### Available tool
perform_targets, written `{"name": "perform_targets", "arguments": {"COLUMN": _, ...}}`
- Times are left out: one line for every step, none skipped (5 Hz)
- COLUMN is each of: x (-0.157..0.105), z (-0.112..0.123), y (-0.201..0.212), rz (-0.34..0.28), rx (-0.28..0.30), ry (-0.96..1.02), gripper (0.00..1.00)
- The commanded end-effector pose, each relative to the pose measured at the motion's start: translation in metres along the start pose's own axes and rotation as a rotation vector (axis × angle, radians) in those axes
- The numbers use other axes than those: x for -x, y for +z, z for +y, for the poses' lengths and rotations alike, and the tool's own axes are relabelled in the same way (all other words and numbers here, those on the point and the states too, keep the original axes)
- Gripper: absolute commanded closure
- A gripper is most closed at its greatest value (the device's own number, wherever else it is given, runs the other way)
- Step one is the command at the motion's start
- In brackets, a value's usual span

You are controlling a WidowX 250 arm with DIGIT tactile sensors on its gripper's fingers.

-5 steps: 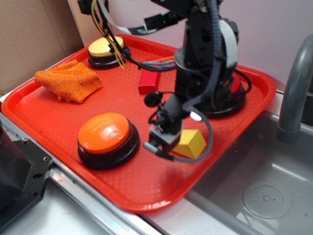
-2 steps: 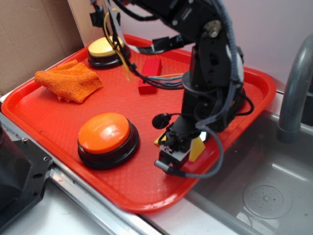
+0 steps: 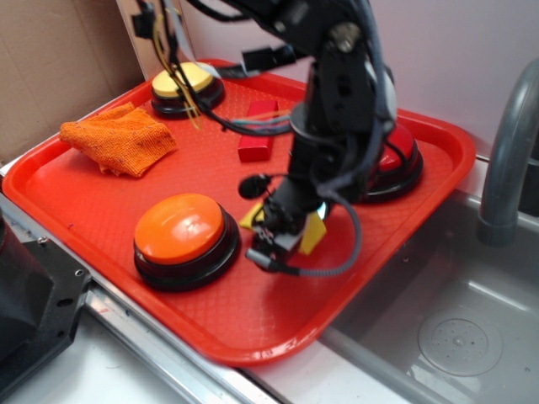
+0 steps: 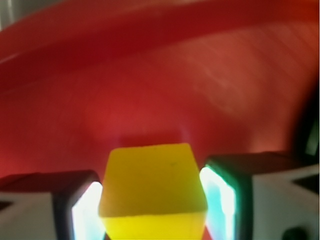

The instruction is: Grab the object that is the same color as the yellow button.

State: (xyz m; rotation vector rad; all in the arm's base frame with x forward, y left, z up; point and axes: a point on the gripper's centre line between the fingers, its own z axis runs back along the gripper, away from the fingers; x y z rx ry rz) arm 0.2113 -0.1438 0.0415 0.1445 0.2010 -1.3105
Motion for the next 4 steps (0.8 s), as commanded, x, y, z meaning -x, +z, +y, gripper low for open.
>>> {"name": "perform_targets", "arguments": {"x": 0.06, "z": -0.03, "y": 0.096, "rz": -0.204, "rx": -0.04, "ry": 0.499, "gripper": 1.0}}
{"name": "perform_targets", "arguments": {"x": 0.116, "z": -0.04, "y": 0.135, "rz": -0.171, "rx": 0.013, "ry": 0.743, "gripper": 1.0}}
{"name": "perform_targets", "arguments": {"x": 0.147, "z": -0.045, "y": 0.153, "rz": -0.126, "rx": 0.02, "ry": 0.993, "gripper": 1.0}}
{"name": "perform_targets", "arguments": {"x": 0.139, "z": -0.048, "y": 0.157, "rz": -0.139, "rx": 0.018, "ry": 1.248, "gripper": 1.0}}
